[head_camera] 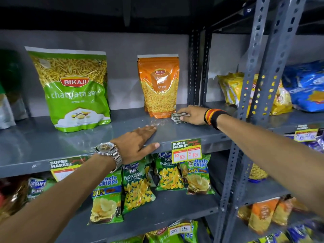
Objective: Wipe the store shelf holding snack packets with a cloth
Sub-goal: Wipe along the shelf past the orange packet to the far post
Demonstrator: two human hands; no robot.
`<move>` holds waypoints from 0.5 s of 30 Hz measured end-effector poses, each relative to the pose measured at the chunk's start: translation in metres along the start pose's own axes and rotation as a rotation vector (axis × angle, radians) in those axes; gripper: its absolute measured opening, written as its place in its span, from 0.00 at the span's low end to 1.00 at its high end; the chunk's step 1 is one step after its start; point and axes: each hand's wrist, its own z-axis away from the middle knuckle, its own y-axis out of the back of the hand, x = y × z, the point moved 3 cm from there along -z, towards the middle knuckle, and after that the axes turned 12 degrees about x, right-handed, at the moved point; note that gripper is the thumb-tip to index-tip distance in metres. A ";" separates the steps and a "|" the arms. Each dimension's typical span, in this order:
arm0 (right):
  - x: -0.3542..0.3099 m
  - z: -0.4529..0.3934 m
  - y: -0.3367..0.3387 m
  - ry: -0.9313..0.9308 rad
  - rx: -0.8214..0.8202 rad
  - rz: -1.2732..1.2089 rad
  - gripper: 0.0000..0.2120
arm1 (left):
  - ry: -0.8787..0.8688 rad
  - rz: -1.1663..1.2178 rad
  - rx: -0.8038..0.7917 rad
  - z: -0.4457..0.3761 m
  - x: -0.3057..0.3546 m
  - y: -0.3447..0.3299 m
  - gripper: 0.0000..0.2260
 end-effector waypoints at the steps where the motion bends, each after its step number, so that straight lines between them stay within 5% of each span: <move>1: -0.003 0.010 0.004 0.031 -0.030 -0.029 0.19 | 0.001 0.000 0.006 0.000 0.000 0.000 0.48; 4: -0.006 0.033 0.015 0.064 -0.092 -0.112 0.18 | 0.001 -0.001 0.015 0.001 0.001 0.000 0.50; 9: 0.020 0.041 0.011 -0.106 0.127 -0.069 0.19 | 0.005 -0.039 0.007 0.001 0.003 0.000 0.43; 15: -0.027 0.080 0.017 0.052 -0.098 -0.264 0.18 | 0.041 -0.065 -0.018 0.005 0.009 0.006 0.37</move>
